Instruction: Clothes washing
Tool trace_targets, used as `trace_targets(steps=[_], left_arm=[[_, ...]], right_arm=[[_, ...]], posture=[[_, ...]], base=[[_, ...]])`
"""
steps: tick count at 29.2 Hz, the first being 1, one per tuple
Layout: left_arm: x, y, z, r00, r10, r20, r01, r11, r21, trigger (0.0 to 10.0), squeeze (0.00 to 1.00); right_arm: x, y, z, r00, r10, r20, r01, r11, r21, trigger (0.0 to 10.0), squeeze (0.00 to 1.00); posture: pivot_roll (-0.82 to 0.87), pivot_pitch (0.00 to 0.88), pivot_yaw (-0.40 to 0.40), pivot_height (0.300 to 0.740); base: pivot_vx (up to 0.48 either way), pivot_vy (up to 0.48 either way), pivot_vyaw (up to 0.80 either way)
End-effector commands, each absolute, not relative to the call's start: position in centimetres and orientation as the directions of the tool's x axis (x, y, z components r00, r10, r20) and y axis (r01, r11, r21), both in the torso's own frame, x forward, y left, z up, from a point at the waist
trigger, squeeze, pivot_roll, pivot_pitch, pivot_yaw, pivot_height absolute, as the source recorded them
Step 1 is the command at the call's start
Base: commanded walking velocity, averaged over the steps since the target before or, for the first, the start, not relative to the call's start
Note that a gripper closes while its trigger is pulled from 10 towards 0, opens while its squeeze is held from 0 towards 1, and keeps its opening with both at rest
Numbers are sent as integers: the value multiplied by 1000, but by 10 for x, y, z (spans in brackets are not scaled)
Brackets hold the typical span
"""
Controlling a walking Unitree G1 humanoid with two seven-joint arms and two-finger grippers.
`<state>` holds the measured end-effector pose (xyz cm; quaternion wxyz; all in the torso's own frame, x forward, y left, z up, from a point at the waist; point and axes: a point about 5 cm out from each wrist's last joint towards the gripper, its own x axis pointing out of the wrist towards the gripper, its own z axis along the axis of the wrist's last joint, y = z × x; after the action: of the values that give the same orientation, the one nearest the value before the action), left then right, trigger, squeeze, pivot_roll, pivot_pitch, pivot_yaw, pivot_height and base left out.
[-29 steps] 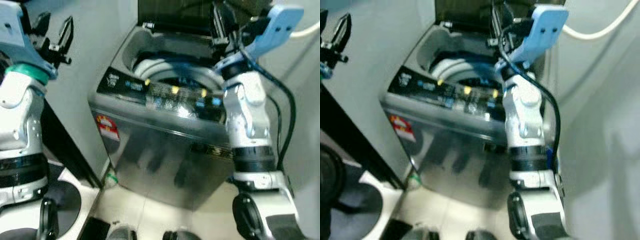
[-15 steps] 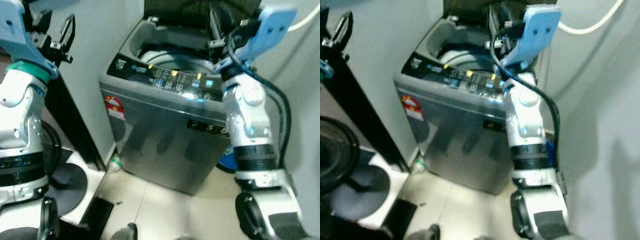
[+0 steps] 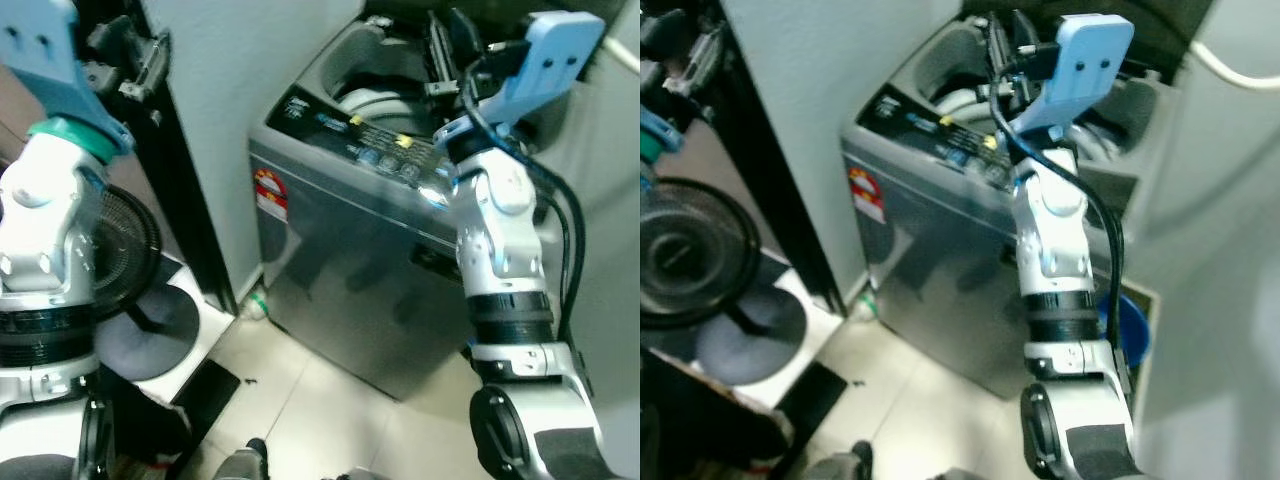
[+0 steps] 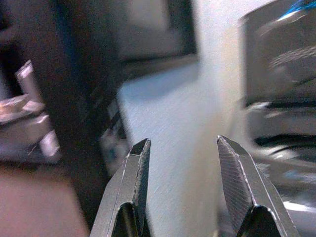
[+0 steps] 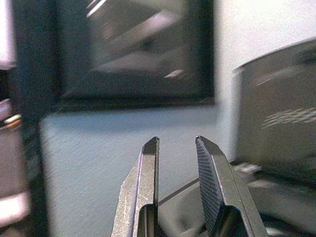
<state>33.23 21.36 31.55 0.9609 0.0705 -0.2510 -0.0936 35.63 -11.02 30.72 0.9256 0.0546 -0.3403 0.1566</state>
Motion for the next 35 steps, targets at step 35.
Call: trace_targets(steps=[35], left_arm=[[333, 210, 288, 895, -230, 383, 135, 956, 259, 10000, 0]], right_arm=[[366, -126, 265, 798, 193, 572, -283, 956, 73, 10000, 0]], posture=[[129, 20, 45, 740]], base=[[0, 0, 787]])
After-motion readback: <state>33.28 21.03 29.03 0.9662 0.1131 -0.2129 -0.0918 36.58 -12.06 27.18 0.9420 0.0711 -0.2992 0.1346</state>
